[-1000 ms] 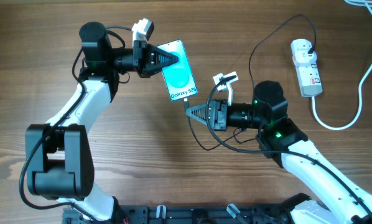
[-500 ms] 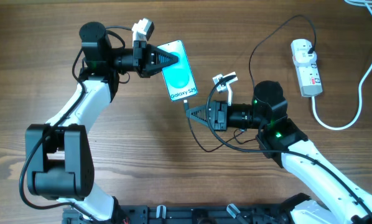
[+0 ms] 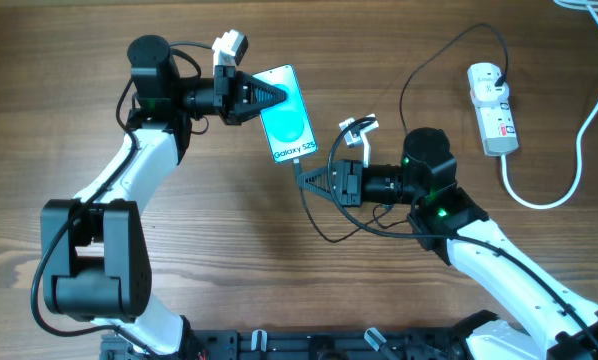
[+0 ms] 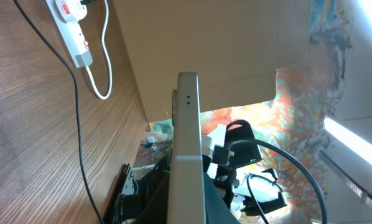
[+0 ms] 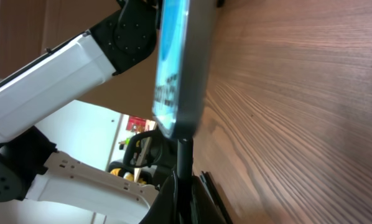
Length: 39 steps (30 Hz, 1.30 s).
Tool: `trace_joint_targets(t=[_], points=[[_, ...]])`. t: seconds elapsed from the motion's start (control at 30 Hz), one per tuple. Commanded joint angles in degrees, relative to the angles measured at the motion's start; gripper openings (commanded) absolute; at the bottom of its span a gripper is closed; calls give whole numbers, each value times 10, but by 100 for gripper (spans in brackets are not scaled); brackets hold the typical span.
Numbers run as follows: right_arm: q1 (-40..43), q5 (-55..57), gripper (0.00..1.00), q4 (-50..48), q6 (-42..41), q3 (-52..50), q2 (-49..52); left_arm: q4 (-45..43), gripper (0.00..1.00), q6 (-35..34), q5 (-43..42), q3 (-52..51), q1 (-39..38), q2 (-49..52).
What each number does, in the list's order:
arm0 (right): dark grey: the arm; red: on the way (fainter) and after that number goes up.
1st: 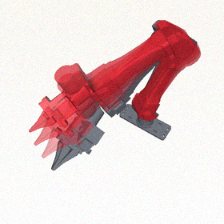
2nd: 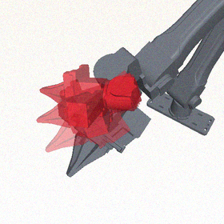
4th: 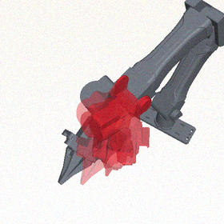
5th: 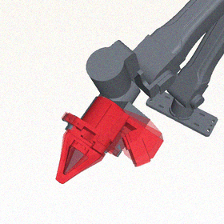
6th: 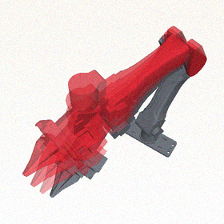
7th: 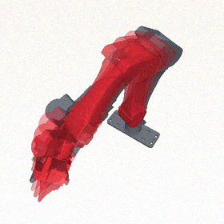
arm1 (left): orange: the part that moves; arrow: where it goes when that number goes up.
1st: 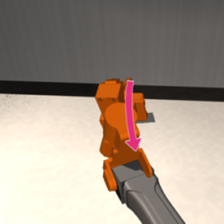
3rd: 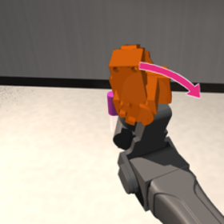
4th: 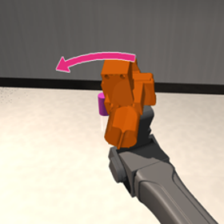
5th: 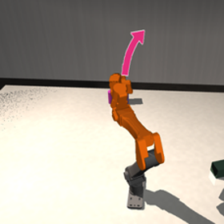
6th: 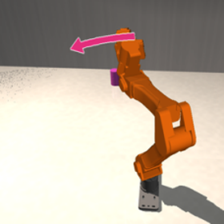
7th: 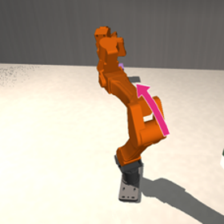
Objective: Plug charger to phone and switch on socket
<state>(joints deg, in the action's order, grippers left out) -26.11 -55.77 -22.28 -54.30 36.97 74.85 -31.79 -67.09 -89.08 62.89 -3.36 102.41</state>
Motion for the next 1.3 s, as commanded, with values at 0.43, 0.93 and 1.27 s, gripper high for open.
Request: trace_joint_targets(t=[0.43, 0.93, 1.27], points=[[29, -99, 4, -5, -12, 7, 4, -55, 4, 11, -13, 9, 6, -12], [36, -97, 4, -11, -12, 7, 14, -52, 4, 11, -13, 9, -16, -12], [36, -97, 4, -13, -12, 7, 14, -47, 4, 11, -13, 9, -20, -12]])
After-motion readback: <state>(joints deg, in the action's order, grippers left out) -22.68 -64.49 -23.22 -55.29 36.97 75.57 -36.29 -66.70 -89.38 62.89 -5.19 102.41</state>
